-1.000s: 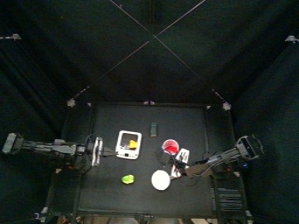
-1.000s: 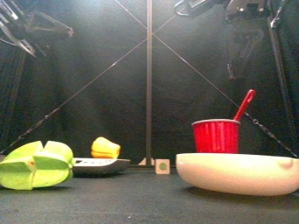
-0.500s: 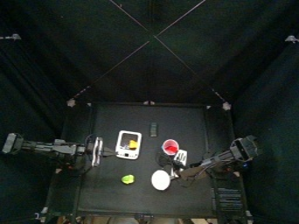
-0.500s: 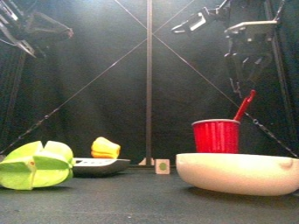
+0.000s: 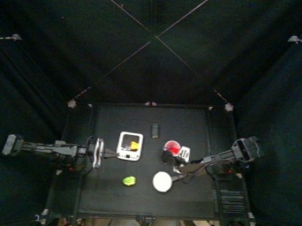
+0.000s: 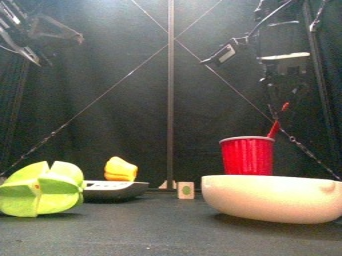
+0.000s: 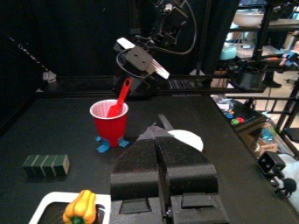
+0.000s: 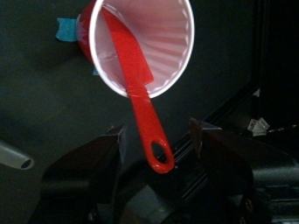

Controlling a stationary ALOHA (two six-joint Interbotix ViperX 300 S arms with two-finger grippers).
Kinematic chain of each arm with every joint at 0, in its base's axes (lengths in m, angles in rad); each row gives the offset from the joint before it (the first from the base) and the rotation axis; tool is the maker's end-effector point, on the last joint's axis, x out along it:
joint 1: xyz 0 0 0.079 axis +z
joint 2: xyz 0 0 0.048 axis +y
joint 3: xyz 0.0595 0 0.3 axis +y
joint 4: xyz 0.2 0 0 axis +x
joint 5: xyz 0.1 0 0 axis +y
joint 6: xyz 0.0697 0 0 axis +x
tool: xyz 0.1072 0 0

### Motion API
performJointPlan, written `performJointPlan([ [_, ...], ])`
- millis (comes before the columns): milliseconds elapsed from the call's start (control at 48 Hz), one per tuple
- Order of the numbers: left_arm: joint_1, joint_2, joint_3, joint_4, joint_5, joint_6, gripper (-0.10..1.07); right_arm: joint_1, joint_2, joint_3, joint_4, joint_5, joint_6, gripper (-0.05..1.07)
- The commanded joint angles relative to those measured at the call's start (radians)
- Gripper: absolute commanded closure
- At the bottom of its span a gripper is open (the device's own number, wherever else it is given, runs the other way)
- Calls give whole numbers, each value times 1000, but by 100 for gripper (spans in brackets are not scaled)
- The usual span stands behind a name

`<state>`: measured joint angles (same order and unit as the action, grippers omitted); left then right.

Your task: Grab knife

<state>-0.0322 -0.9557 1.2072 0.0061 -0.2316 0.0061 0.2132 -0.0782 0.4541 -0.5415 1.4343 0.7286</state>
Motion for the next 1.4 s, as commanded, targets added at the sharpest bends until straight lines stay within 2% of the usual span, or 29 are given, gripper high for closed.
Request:
performJointPlan([
  [0,3,6,-14,3,-5,2,97,-14,-34,-8,0,0,-2,13],
  [271,9,6,-12,3,-5,2,97,-18,-35,-3,0,-2,-3,16],
  [521,9,6,-12,5,-5,2,97,-28,-35,-6,0,-2,-2,36],
  [667,9,6,-12,5,-5,2,97,-38,-41,-17,2,-2,-2,42],
  [1000,9,6,-12,5,-5,2,97,-81,-112,-46,2,3,-2,43],
  [1375,9,5,-12,3,-5,2,97,-84,-207,-38,31,3,0,43],
])
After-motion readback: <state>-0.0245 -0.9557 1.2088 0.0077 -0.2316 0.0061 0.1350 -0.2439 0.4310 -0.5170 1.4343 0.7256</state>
